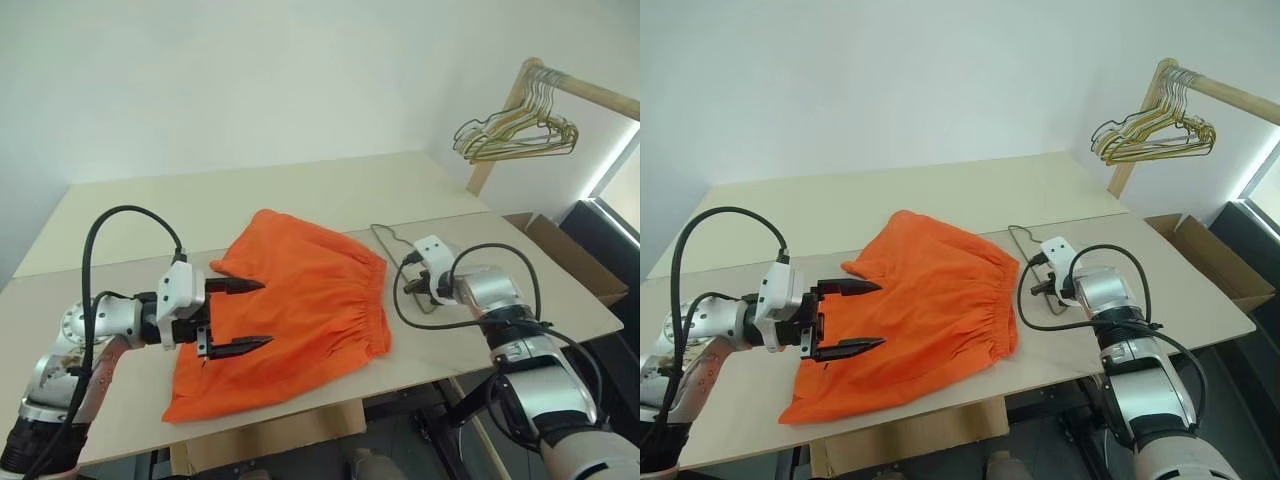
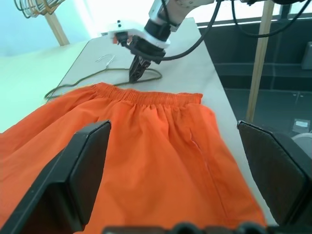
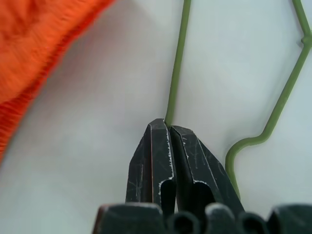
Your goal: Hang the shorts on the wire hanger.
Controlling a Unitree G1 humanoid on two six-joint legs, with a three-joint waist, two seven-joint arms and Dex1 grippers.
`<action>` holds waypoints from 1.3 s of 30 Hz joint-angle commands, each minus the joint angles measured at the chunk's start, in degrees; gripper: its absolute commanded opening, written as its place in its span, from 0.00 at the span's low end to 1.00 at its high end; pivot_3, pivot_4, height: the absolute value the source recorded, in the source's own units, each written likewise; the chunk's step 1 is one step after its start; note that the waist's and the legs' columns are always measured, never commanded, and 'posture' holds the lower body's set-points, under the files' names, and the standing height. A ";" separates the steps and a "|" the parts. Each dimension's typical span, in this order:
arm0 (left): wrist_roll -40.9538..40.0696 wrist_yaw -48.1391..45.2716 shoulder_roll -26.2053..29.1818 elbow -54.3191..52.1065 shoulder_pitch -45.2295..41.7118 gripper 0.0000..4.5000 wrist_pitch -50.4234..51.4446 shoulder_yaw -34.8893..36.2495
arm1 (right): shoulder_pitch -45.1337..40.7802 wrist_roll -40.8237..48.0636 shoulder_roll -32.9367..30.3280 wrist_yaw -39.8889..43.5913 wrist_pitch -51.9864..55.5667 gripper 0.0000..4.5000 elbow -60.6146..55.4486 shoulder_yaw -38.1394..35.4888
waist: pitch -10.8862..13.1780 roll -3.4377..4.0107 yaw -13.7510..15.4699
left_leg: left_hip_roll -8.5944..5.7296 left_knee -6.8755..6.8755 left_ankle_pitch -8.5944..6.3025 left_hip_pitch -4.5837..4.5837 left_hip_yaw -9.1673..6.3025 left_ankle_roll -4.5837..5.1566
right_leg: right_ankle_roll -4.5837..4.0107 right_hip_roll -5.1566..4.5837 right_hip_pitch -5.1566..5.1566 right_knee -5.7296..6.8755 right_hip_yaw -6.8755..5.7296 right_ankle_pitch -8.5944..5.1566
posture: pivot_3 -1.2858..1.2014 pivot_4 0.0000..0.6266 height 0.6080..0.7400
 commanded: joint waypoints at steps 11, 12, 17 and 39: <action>-15.94 19.59 -10.03 7.10 -13.89 1.00 23.16 6.07 | 8.80 13.27 4.48 -6.67 5.40 0.00 -31.10 -18.59 | 0.10 0.15 0.02 | 0.00 -0.05 -0.01 -0.02 -0.37 0.00 | 0.34 0.00 -0.02 0.02 0.04 -0.17 | 0.49 0.00 1.00; -19.80 21.52 -11.66 7.86 -15.31 1.00 26.11 7.64 | 10.14 13.51 4.62 -6.20 4.66 0.00 -34.33 -17.63 | 0.10 0.15 0.00 | 0.00 -0.04 -0.01 -0.03 -0.40 0.01 | 0.35 0.00 -0.03 0.02 0.02 -0.17 | 0.49 0.00 1.00; -30.86 30.09 -19.29 12.50 -21.56 1.00 35.64 10.36 | 16.68 14.78 7.37 -4.15 -3.14 0.00 -50.05 -12.25 | 0.11 0.16 -0.29 | 0.00 -0.05 -0.07 -0.08 -0.49 -0.08 | 0.36 -0.02 -0.05 -0.01 0.03 -0.18 | 0.49 0.00 1.00; -25.86 51.30 -32.22 29.87 -32.33 1.00 43.02 9.15 | 25.48 13.98 9.43 -4.83 -6.01 0.00 -59.05 3.24 | 0.11 0.14 0.14 | -0.17 -0.03 -0.11 -0.13 -0.55 -0.16 | 0.10 -0.02 -0.02 -0.15 0.02 -0.01 | 0.49 0.00 1.00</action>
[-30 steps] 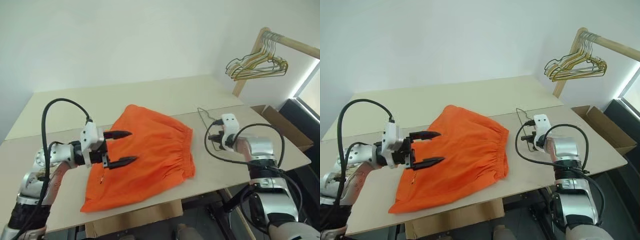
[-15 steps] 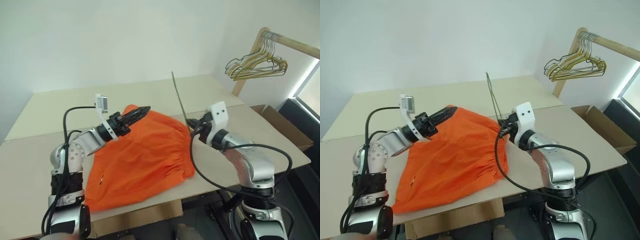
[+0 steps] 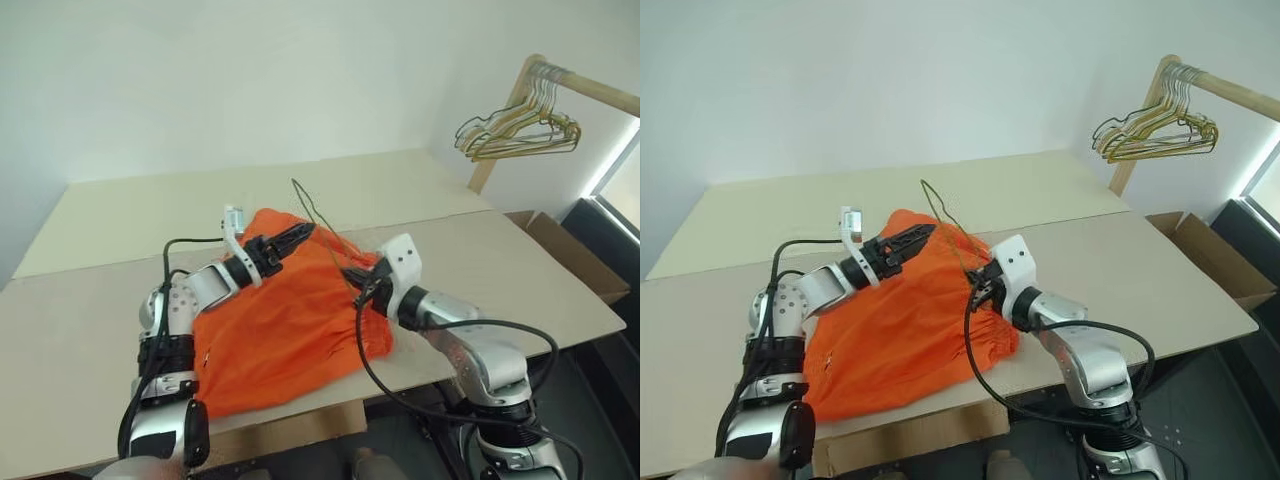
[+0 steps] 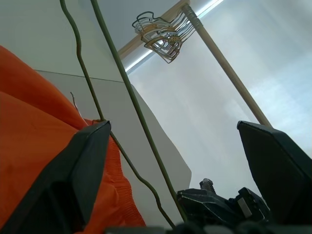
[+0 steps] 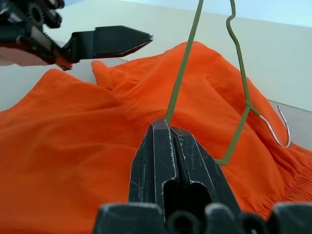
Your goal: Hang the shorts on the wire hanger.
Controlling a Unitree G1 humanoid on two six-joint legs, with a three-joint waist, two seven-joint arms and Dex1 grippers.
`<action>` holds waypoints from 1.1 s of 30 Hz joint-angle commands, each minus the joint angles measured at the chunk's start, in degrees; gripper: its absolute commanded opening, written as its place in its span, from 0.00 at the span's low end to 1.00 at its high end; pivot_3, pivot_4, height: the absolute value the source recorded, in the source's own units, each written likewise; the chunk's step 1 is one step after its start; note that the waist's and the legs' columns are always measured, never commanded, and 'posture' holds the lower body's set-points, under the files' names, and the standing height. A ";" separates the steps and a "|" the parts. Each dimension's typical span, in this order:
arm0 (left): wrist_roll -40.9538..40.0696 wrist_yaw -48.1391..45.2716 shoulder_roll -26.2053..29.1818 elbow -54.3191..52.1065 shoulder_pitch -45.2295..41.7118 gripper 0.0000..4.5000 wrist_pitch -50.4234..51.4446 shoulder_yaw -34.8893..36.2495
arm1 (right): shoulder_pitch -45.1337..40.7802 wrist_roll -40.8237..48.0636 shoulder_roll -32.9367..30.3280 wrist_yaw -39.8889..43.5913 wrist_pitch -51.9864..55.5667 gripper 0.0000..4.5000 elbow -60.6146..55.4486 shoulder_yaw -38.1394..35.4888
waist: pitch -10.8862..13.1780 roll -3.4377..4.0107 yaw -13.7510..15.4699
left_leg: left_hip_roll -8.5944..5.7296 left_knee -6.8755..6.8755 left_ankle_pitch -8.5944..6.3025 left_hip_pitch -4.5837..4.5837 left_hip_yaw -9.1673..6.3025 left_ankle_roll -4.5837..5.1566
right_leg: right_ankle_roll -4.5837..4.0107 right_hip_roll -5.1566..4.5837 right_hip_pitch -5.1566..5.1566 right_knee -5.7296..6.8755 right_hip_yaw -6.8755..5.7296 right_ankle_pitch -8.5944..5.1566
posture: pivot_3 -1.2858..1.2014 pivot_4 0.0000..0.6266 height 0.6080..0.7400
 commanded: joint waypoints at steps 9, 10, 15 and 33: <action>6.52 7.72 -1.90 6.42 -5.70 1.00 -0.58 0.63 | 1.68 -4.13 -1.04 -0.35 -5.22 0.00 -1.34 4.72 | 0.01 -0.02 -0.09 | -0.01 -0.02 -0.01 -0.01 -0.03 -0.01 | 0.03 0.01 -0.01 -0.05 -0.01 -0.02 | 0.48 0.00 1.00; 6.97 8.13 -2.05 7.27 -5.92 1.00 -0.91 0.98 | 1.72 -4.39 -1.12 -0.29 -5.39 0.00 -1.34 5.04 | 0.01 -0.02 -0.08 | -0.03 -0.02 -0.01 0.00 -0.03 -0.01 | 0.04 0.00 0.00 -0.06 -0.01 -0.02 | 0.48 0.00 1.00; 7.83 8.26 -3.01 9.56 -6.99 0.96 -1.72 2.28 | 2.34 -5.03 -1.15 0.02 -5.83 0.00 -1.78 5.97 | 0.01 -0.02 -0.10 | -0.02 -0.03 -0.02 -0.04 -0.03 -0.02 | 0.02 0.00 0.00 -0.16 -0.03 -0.01 | 0.49 0.00 1.00; 13.23 9.05 -3.58 12.29 -8.73 0.00 -3.78 3.21 | 4.19 -12.35 -4.24 0.18 -13.89 0.00 -1.03 10.74 | 0.02 -0.05 0.01 | -0.06 -0.02 -0.10 -0.29 -0.14 -0.16 | 0.05 -0.03 -0.02 -0.49 -0.12 0.08 | 0.48 0.00 1.00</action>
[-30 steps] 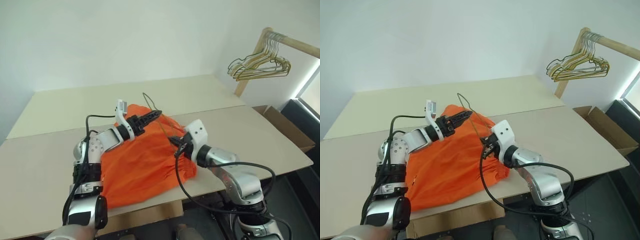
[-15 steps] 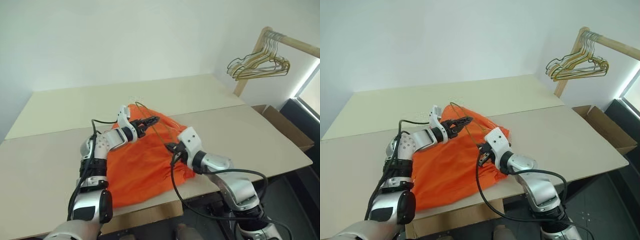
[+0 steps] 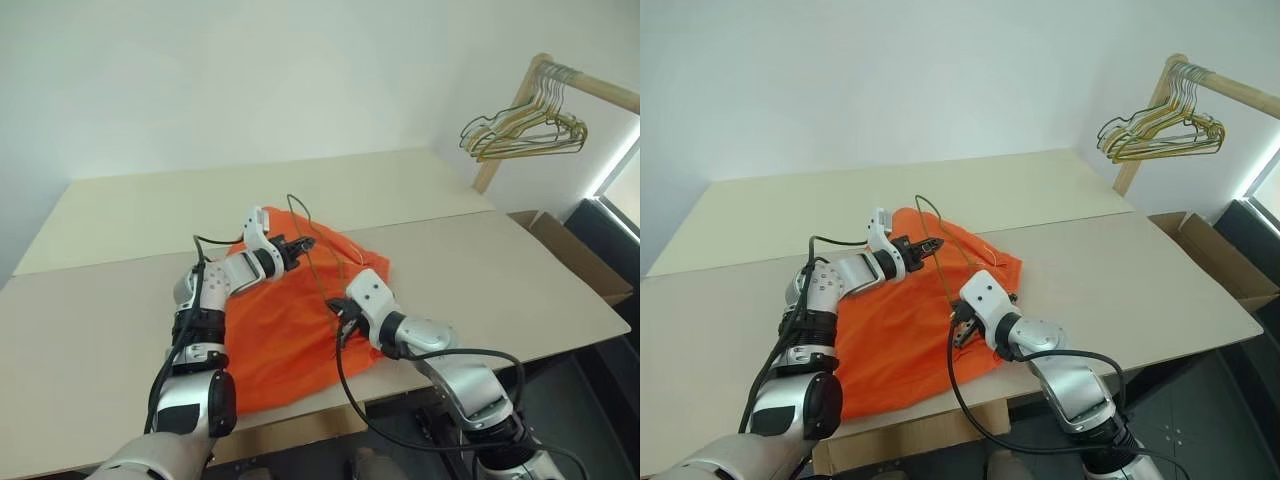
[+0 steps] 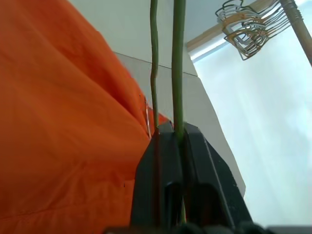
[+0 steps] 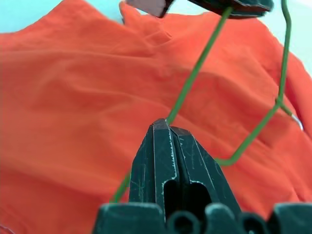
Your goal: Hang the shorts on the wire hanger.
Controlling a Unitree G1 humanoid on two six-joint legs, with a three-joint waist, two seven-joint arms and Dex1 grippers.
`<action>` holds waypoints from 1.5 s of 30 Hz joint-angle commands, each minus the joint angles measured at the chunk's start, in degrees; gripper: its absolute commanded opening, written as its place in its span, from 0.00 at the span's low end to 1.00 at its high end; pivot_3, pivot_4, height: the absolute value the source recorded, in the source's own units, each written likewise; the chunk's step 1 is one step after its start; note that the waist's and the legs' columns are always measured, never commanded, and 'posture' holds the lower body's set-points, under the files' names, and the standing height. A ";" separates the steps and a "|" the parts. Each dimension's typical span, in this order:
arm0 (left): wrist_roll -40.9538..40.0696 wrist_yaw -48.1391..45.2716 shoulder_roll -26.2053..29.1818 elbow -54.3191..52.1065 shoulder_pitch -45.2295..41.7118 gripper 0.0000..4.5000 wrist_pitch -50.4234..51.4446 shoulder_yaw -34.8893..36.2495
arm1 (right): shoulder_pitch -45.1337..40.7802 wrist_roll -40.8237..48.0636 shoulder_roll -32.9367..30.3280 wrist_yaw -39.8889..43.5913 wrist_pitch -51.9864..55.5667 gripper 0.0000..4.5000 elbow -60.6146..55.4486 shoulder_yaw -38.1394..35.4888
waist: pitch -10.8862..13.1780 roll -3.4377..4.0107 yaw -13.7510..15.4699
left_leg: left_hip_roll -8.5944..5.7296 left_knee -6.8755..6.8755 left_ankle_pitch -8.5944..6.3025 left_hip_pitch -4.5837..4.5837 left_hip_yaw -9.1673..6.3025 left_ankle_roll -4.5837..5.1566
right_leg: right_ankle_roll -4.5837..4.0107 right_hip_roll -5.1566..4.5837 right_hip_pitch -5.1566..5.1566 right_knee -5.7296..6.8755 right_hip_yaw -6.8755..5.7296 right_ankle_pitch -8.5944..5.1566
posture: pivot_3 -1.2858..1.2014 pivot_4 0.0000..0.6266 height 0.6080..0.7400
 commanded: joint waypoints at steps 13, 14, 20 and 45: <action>-3.90 -14.99 7.00 -12.89 -1.46 0.00 -6.58 3.85 | -0.94 4.41 -0.47 1.74 -21.52 0.51 -5.70 -10.59 | 0.02 -0.01 0.02 | 0.01 0.00 0.01 -0.08 -0.02 -0.02 | 0.01 -0.01 -0.10 0.02 0.04 0.01 | 0.48 0.00 1.00; -4.74 -16.17 7.37 -13.35 -1.70 0.00 -6.69 4.43 | -1.40 8.04 -0.44 3.23 -19.04 0.58 -6.35 -12.23 | 0.02 -0.01 0.01 | 0.01 0.01 0.01 -0.08 -0.02 -0.02 | 0.02 -0.02 -0.10 0.02 0.04 0.02 | 0.48 0.00 1.00; -12.40 -35.33 14.29 -19.75 -0.89 0.00 -6.53 5.58 | -6.29 38.00 -7.20 11.15 5.54 0.80 -3.57 -27.54 | 0.03 0.00 -0.16 | 0.04 0.05 0.00 -0.12 -0.04 0.00 | 0.03 -0.01 -0.09 0.00 0.01 0.05 | 0.48 0.00 1.00; -19.75 -57.91 17.07 -22.62 0.17 0.00 -11.55 4.48 | -23.17 49.09 -11.67 29.74 23.86 0.80 11.63 -16.85 | 0.06 0.05 -0.06 | 0.17 0.13 -0.02 -0.18 0.31 0.06 | 0.04 0.07 -0.10 -0.03 0.00 0.03 | 0.49 0.00 1.00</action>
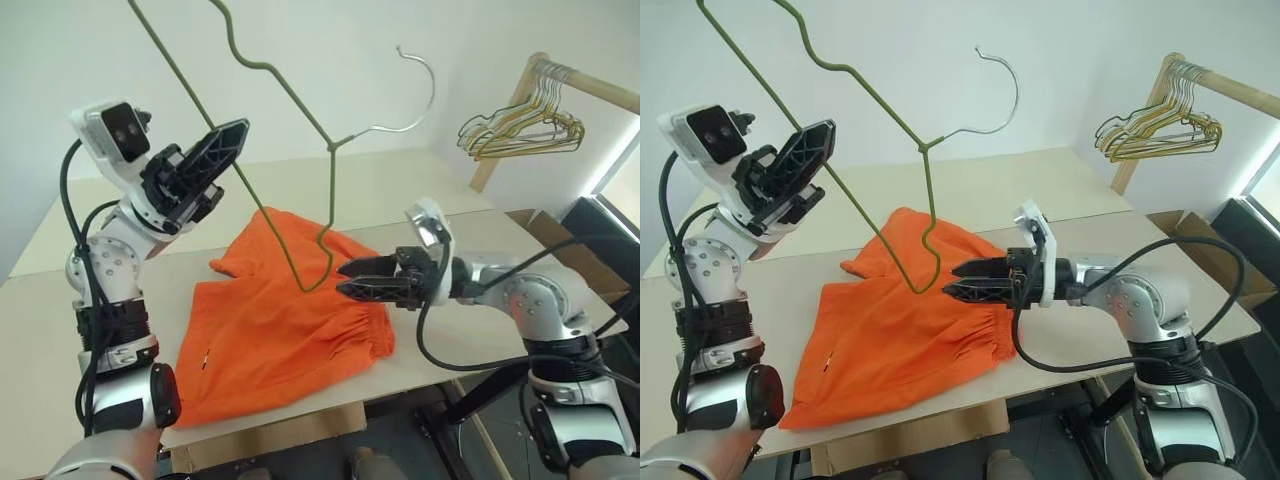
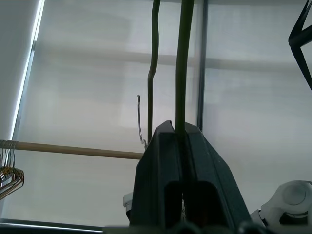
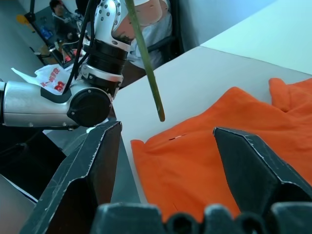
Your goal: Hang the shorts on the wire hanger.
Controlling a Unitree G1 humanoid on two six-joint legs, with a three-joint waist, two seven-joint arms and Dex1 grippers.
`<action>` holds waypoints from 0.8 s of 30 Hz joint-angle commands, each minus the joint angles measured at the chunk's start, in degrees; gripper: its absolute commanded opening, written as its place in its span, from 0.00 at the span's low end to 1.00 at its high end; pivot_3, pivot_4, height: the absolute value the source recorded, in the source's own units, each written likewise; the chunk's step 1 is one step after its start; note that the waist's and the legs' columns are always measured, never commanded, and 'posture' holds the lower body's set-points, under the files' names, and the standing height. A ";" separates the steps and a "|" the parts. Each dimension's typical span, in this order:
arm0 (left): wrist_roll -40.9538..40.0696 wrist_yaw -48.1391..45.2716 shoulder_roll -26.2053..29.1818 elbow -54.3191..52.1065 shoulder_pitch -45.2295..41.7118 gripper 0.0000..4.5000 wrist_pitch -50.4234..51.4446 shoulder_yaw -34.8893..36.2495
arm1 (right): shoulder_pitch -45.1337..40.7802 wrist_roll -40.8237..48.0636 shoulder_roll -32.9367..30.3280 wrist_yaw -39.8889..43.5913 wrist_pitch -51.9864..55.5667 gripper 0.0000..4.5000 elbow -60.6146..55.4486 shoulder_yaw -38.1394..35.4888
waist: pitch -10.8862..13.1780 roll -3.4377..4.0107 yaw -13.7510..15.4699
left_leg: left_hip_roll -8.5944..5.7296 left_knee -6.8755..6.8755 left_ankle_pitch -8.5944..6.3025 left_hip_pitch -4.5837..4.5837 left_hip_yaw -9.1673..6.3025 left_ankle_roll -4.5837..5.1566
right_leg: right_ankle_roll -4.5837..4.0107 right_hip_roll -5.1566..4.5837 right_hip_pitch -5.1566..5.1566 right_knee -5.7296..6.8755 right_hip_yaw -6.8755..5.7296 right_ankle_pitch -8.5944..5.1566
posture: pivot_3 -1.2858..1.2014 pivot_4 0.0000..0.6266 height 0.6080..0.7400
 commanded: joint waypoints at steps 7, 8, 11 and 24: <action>-1.45 0.75 -1.14 -2.30 0.56 0.00 -2.69 0.16 | -4.33 -1.83 4.50 -1.41 -0.21 0.80 0.71 2.01 | 0.00 0.00 0.07 | 0.01 0.31 -0.02 -0.36 -0.13 0.04 | -0.01 0.00 -0.35 0.18 -0.02 0.03 | 0.49 0.00 1.00; -1.36 0.69 -1.28 -2.53 1.02 0.00 -3.06 0.09 | -4.70 -1.83 5.33 -1.96 -0.04 0.80 0.84 2.11 | 0.00 0.01 0.07 | 0.01 0.35 -0.03 -0.37 -0.14 0.04 | 0.00 -0.01 -0.36 0.19 -0.02 0.04 | 0.49 0.00 1.00; -1.31 0.77 -1.61 -3.16 1.89 0.00 -3.74 -0.12 | -5.20 -1.38 6.96 -3.02 0.75 0.80 0.94 1.94 | 0.00 0.01 -0.02 | 0.02 0.39 -0.03 -0.38 -0.16 0.05 | 0.02 -0.01 -0.41 0.25 0.01 0.06 | 0.49 0.00 1.00; -1.46 1.85 -2.86 -3.16 3.57 0.00 -5.00 -0.37 | -6.04 -1.32 9.04 -5.55 3.23 0.43 2.70 1.41 | 0.00 0.01 -0.02 | 0.00 0.52 -0.02 -0.53 -0.16 0.04 | 0.01 0.00 -0.72 0.64 0.06 0.06 | 0.49 0.00 1.00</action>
